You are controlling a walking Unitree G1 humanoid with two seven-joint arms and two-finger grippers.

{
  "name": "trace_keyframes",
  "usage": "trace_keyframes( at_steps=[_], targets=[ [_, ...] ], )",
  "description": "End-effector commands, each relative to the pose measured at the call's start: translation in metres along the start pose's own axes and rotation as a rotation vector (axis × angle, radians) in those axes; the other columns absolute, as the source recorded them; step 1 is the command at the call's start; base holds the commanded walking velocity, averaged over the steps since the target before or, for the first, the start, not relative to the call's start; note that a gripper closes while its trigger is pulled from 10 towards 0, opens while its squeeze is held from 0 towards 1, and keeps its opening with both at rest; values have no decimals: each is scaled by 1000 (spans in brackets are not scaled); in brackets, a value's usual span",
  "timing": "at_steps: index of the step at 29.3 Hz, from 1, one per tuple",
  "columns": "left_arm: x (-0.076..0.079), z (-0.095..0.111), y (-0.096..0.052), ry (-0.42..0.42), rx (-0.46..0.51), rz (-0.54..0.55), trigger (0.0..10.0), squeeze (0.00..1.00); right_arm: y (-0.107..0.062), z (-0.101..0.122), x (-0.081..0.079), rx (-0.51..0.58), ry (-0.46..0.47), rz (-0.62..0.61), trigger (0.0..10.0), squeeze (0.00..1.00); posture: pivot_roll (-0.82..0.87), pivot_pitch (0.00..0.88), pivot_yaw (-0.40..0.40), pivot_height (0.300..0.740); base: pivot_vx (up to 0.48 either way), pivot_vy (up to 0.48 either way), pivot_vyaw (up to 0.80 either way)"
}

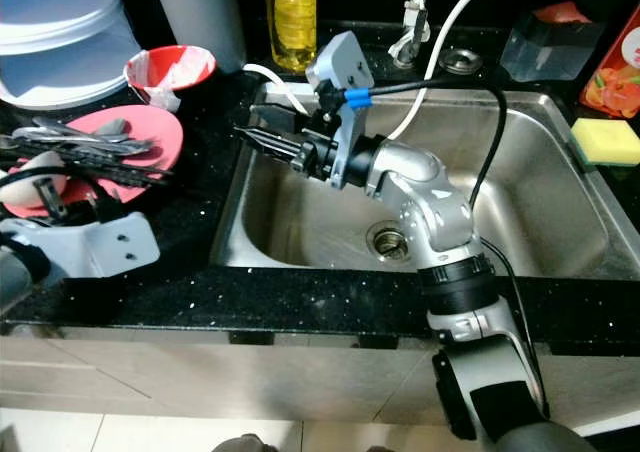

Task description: Kitchen organization

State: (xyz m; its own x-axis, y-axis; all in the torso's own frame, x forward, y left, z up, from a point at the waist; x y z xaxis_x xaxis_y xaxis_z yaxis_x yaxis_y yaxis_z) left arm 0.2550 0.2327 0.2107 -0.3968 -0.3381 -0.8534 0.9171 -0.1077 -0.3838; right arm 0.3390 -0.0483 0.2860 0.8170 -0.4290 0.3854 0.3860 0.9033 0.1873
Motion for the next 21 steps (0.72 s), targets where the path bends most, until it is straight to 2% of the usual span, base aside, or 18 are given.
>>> trace_keyframes(
  at_steps=[1,14,21],
  targets=[
    [48,4,10,-71,26,-232,10000,0,4,3,0,6,-19,14,10000,0,123,99,-45,740,0,0,0],
    [50,32,27,-76,121,-265,10000,0,2,5,2,7,-30,-3,10000,0,98,96,-30,740,0,0,0],
    [54,30,30,-63,105,-298,10000,0,1,5,2,9,-31,-8,10000,0,95,96,-24,740,0,0,0]
  ],
)
Point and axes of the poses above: a point about 5 cm out from each wrist's last joint towards the gripper, its own y axis pointing out of the wrist towards the gripper, its own z axis along the axis of the wrist's last joint, x = y × z, the point moved 2 cm from there along y, pointing out of the wrist towards the gripper, and after that the axes turned 12 degrees about -y, right-handed, at the moved point
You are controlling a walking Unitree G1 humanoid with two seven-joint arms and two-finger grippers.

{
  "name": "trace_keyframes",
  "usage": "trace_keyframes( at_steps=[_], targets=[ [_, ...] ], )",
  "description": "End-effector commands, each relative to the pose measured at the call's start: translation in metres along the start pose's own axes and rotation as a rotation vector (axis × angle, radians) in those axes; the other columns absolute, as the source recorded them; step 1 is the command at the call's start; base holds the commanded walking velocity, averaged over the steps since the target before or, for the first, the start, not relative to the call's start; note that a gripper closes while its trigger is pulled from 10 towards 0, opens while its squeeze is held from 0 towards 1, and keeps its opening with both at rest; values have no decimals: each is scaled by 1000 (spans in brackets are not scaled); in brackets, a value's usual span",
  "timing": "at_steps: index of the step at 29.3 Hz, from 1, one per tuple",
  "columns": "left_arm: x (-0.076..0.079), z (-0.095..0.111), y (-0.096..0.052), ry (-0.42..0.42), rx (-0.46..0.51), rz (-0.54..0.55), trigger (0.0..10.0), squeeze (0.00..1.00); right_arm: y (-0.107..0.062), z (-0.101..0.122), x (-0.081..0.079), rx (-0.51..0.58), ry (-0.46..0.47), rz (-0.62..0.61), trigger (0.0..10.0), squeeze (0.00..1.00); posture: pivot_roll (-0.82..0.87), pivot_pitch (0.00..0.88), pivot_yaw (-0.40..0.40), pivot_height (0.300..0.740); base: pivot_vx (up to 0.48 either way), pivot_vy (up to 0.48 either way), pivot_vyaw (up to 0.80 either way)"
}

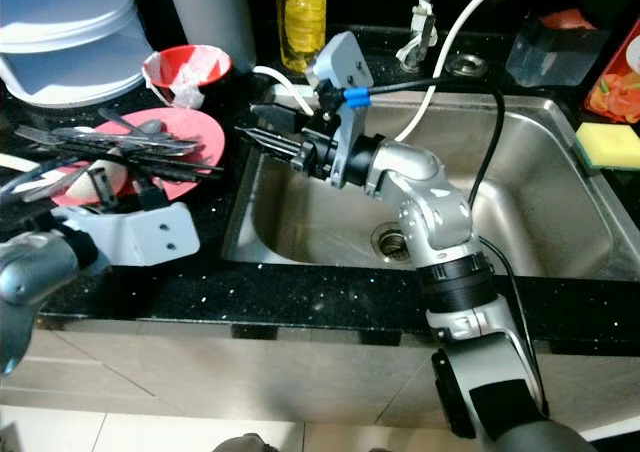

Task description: Kitchen organization

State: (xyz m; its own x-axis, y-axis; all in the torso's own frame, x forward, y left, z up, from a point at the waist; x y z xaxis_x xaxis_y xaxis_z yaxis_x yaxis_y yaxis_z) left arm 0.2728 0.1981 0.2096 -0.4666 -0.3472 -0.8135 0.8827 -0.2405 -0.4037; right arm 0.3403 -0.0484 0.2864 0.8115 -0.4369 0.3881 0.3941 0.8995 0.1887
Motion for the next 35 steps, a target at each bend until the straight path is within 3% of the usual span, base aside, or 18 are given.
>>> trace_keyframes(
  at_steps=[1,2,8,9,10,11,13,14,18,20,22,23,24,26,27,28,33,35],
  targets=[
    [48,-7,13,-52,-19,-221,10000,141,0,6,0,12,-26,0,10000,0,95,96,-24,740,0,0,0],
    [47,-9,13,-64,-27,-220,10000,1000,0,6,0,12,-26,-1,10000,0,96,96,-23,740,0,0,0],
    [47,-8,10,-141,-20,-216,10000,1000,0,6,0,14,-24,-3,10000,0,100,95,-24,740,0,0,0],
    [47,-3,9,-178,2,-221,10000,843,1,6,0,15,-24,-3,10000,0,101,94,-25,740,0,0,0],
    [47,-3,9,-178,2,-221,10000,843,1,6,0,15,-24,-3,10000,0,101,94,-25,740,0,0,0],
    [46,14,3,-292,94,-242,10000,0,1,6,0,16,-25,-3,10000,0,101,94,-25,740,0,0,0],
    [41,32,-3,-401,197,-231,10000,0,1,6,1,17,-25,-4,10000,0,100,93,-26,740,0,0,0],
    [41,32,-3,-401,197,-231,10000,0,1,6,1,17,-25,-4,10000,0,100,93,-26,740,0,0,0],
    [29,55,-10,-500,345,-190,10000,0,0,6,1,17,-25,-6,10000,0,103,94,-29,740,0,0,0],
    [12,75,-18,-590,475,-145,10000,0,1,5,1,17,-23,-6,10000,0,104,94,-30,740,0,0,0],
    [-15,88,-26,-689,587,-30,10000,0,1,6,0,20,-23,-6,10000,0,110,92,-26,740,0,0,0],
    [-15,88,-26,-689,587,-30,10000,0,1,6,0,20,-23,-6,10000,0,110,92,-26,740,0,0,0],
    [-31,86,-29,-742,606,50,10000,0,1,6,0,22,-22,-8,10000,0,111,92,-26,740,0,0,0],
    [-31,86,-29,-742,606,50,10000,0,1,6,0,22,-22,-8,10000,0,111,92,-26,740,0,0,0],
    [-58,65,-37,-797,540,233,10000,0,1,5,0,24,-18,-19,10000,0,123,90,-24,740,0,0,0],
    [-66,51,-42,-807,480,309,10000,0,0,4,1,25,-15,-27,10000,0,124,89,-24,740,0,0,0],
    [-74,33,-50,-819,404,392,10000,0,0,3,2,25,-11,-39,10000,0,132,89,-24,740,0,0,0],
    [-76,22,-58,-869,353,426,10000,0,0,2,3,25,-9,-50,10000,0,145,85,-22,740,0,0,0]
  ],
)
Point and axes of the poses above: a point about 5 cm out from each wrist's last joint towards the gripper, its own y axis pointing out of the wrist towards the gripper, its own z axis along the axis of the wrist's last joint, x = y × z, the point moved 2 cm from there along y, pointing out of the wrist towards the gripper, and after that the axes turned 12 degrees about -y, right-handed, at the moved point
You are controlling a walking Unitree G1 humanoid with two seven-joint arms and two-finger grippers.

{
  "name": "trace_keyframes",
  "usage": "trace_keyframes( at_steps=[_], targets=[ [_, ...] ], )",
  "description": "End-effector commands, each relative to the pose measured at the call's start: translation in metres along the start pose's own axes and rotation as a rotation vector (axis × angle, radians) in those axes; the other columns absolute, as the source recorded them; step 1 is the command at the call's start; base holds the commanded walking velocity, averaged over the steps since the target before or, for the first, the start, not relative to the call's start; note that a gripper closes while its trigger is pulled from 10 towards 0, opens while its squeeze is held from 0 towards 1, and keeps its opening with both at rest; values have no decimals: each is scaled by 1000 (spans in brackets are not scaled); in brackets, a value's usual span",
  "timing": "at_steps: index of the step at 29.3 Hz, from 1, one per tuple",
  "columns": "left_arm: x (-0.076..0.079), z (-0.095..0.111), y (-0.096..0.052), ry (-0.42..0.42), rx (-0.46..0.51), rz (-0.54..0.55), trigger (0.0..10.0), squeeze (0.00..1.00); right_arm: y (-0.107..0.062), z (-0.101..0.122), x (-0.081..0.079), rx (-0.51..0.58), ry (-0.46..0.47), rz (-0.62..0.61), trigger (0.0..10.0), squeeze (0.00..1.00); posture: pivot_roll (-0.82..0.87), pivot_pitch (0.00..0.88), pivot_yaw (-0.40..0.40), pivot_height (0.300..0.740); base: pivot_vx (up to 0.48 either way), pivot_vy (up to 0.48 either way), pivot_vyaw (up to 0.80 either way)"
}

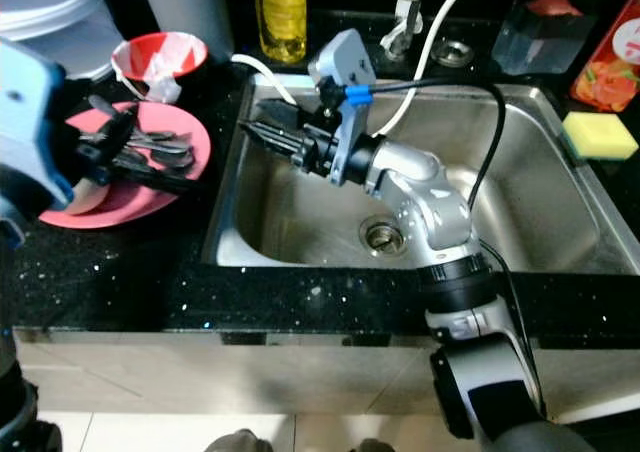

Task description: Kitchen organization

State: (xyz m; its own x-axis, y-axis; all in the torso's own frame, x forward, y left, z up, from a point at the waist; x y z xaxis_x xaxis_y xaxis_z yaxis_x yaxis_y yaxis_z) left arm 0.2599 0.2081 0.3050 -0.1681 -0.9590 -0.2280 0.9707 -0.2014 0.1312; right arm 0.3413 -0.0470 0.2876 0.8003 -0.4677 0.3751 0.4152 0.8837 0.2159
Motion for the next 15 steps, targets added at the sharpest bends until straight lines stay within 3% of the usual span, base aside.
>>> trace_keyframes(
  at_steps=[1,3,9,12,13,15],
  targets=[
    [-16,-4,-14,-42,-62,86,10000,0,-2,1,3,10,-14,-25,10000,0,153,84,-18,740,0,0,0],
    [-19,-4,-28,-159,-97,117,10000,0,-3,-1,7,6,-14,-48,10000,0,169,82,-17,740,0,0,0],
    [-13,-7,-34,-231,-119,116,10000,0,-4,-3,10,3,-14,-61,10000,0,171,82,-16,740,0,0,0],
    [-11,-19,-40,-281,-167,149,10000,0,-2,-4,10,4,-8,-62,10000,0,195,78,-27,740,0,0,0],
    [-11,-25,-41,-311,-189,166,10000,1000,-1,-5,9,5,-5,-59,10000,0,197,76,-30,740,0,0,0],
    [-11,-29,-41,-340,-210,172,10000,1000,0,-6,8,7,-2,-55,10000,0,199,73,-34,740,0,0,0]
  ],
)
Point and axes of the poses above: a point about 5 cm out from each wrist's last joint towards the gripper, its own y axis pointing out of the wrist towards the gripper, its own z axis along the axis of the wrist's last joint, x = y × z, the point moved 2 cm from there along y, pointing out of the wrist towards the gripper, and after that the axes turned 12 degrees about -y, right-handed, at the moved point
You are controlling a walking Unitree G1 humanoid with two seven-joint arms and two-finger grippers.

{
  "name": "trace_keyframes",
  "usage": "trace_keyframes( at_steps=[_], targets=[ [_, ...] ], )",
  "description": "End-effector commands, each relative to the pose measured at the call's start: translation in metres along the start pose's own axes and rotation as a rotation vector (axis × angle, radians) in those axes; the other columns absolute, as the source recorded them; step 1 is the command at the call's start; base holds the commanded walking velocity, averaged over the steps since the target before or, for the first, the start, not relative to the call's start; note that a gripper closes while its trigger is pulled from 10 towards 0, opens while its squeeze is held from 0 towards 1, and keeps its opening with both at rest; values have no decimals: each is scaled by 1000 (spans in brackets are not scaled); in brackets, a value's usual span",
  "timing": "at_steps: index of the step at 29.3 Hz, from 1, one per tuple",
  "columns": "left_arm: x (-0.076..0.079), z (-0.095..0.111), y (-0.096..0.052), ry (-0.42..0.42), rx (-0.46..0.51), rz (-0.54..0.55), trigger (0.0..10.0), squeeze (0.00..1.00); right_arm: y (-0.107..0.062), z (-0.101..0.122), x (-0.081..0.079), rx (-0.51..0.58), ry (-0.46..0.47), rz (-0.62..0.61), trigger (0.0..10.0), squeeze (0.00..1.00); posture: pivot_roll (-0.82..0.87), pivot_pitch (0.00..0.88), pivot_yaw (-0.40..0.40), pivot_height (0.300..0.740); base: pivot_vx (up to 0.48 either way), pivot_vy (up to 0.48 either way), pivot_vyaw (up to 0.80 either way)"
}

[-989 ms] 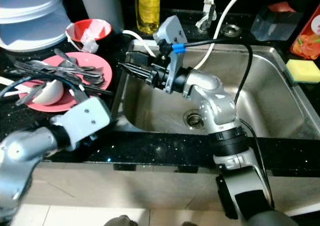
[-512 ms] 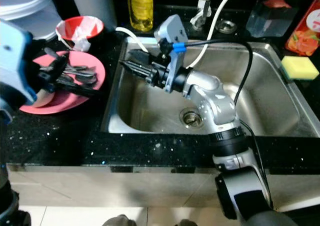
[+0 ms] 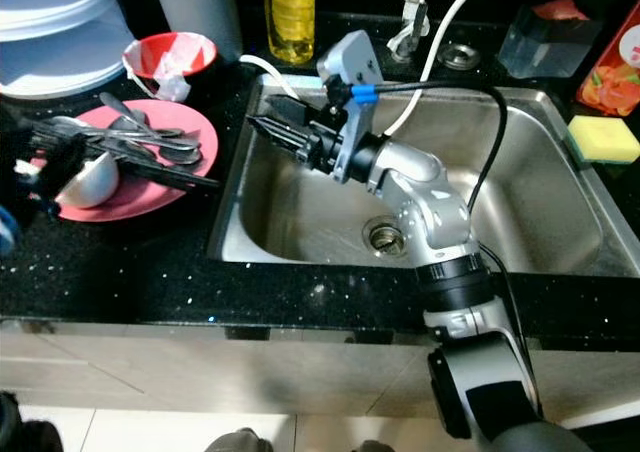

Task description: Kitchen organization

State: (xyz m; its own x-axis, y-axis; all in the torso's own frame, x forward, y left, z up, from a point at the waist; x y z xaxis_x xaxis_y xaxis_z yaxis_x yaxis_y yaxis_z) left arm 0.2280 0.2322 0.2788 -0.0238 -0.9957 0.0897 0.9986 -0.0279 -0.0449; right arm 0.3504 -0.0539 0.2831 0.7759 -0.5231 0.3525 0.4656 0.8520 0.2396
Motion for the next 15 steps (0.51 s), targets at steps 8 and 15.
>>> trace_keyframes(
  at_steps=[8,15],
  targets=[
    [-3,-11,6,-129,-75,-9,10000,1000,8,4,-3,21,-12,22,10000,0,191,63,-38,740,0,0,0],
    [-10,-7,10,-43,-82,-17,10000,0,5,6,0,26,-23,4,10000,0,159,60,-24,740,0,0,0]
  ],
)
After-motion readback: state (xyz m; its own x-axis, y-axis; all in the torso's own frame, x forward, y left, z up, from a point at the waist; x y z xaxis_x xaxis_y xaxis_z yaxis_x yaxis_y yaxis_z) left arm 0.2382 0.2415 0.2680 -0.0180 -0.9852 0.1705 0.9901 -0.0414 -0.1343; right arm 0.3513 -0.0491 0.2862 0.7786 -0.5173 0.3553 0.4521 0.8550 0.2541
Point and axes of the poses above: a point about 5 cm out from each wrist's last joint towards the gripper, its own y axis pointing out of the wrist towards the gripper, its own z axis along the axis of the wrist's last joint, x = y × z, the point moved 2 cm from there along y, pointing out of the wrist towards the gripper, and after that the axes turned 12 degrees about -y, right-handed, at the moved point
